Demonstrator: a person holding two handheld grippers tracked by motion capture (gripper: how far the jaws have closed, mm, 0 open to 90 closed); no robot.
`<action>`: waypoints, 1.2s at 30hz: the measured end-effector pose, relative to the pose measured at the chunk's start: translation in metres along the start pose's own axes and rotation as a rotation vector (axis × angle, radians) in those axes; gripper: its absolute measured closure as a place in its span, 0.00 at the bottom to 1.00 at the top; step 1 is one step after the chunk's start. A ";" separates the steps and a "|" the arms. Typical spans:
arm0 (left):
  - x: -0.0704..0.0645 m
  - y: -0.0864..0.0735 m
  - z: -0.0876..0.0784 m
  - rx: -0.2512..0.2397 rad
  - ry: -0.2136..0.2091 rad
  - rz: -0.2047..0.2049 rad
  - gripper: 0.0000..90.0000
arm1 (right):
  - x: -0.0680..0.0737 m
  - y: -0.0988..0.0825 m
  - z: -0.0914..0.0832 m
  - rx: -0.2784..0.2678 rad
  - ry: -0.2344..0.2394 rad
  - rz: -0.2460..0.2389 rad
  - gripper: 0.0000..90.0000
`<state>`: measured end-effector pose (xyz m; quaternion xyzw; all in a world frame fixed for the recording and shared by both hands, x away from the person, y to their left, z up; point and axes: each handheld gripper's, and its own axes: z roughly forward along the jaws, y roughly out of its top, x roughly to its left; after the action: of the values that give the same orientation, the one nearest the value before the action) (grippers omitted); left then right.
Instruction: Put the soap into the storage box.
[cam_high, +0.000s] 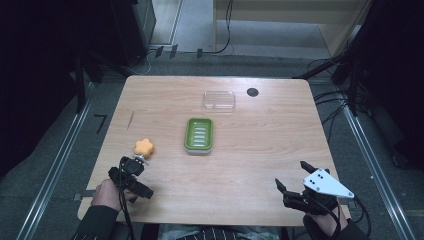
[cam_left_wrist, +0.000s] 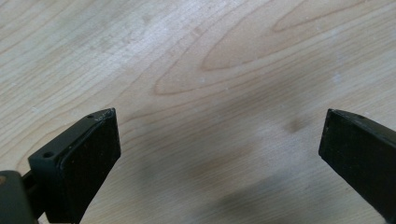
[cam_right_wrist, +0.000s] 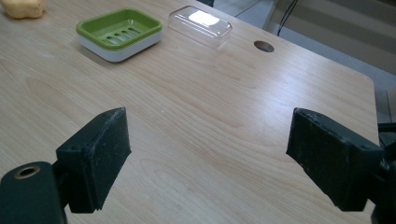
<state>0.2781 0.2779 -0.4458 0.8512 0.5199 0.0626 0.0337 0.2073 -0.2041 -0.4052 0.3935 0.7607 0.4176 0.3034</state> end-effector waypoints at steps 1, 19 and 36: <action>0.001 0.000 -0.001 -0.003 0.003 0.003 0.00 | 0.000 0.000 0.000 0.000 0.001 -0.001 0.15; 0.017 0.021 -0.003 -0.059 0.038 -0.049 0.00 | 0.004 0.003 0.002 0.000 0.012 -0.014 0.15; 0.029 0.045 0.000 -0.094 0.051 -0.098 0.00 | 0.006 0.006 0.006 -0.003 0.024 -0.023 0.15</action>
<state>0.3310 0.2833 -0.4379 0.8203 0.5582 0.1070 0.0633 0.2112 -0.1950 -0.4035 0.3792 0.7682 0.4198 0.2998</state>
